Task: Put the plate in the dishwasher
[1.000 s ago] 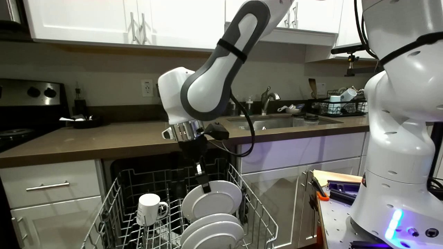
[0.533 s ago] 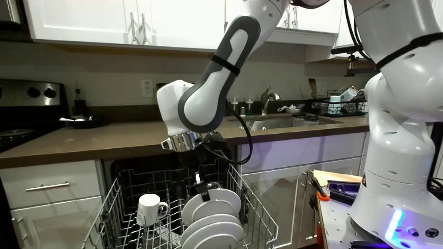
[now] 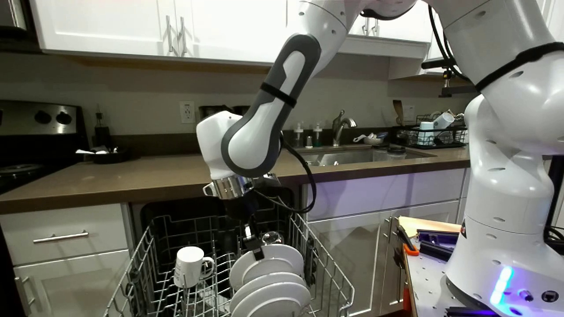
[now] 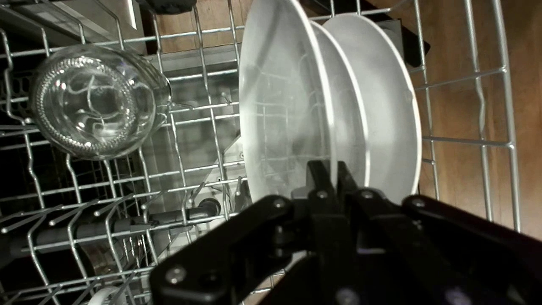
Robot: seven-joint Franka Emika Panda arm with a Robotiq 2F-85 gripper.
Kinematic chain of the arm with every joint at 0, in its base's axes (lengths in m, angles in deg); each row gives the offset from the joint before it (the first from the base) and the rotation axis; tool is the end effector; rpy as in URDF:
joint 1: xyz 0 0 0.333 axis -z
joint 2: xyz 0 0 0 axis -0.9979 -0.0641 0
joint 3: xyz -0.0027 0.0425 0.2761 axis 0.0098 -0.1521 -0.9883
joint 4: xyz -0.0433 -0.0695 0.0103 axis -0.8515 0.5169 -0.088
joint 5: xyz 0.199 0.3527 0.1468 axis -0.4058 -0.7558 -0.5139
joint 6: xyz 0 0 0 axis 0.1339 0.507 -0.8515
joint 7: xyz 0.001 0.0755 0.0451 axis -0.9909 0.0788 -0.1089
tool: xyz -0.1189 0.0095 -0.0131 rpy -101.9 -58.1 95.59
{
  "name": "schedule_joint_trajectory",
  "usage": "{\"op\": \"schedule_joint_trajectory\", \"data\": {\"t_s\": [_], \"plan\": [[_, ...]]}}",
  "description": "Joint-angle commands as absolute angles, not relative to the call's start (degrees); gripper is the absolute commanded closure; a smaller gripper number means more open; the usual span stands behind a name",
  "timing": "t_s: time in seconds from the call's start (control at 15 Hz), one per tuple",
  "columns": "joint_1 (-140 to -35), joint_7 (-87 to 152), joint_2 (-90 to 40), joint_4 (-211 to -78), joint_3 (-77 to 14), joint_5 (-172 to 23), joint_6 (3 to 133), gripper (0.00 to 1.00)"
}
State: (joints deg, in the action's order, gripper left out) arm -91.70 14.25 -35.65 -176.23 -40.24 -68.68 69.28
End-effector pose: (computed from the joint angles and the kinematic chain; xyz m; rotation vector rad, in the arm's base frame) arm 0.5193 0.0972 0.0753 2.9664 0.8036 -0.4146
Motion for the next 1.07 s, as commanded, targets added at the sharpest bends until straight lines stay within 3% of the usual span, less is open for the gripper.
{"op": "schedule_joint_trajectory", "data": {"t_s": [0.0,1.0], "plan": [[-90.82,13.24,-38.05,-174.68,-40.46,-68.46,69.79,0.93],[-90.83,13.89,-43.04,-172.3,-39.09,-67.91,69.99,0.94]]}}
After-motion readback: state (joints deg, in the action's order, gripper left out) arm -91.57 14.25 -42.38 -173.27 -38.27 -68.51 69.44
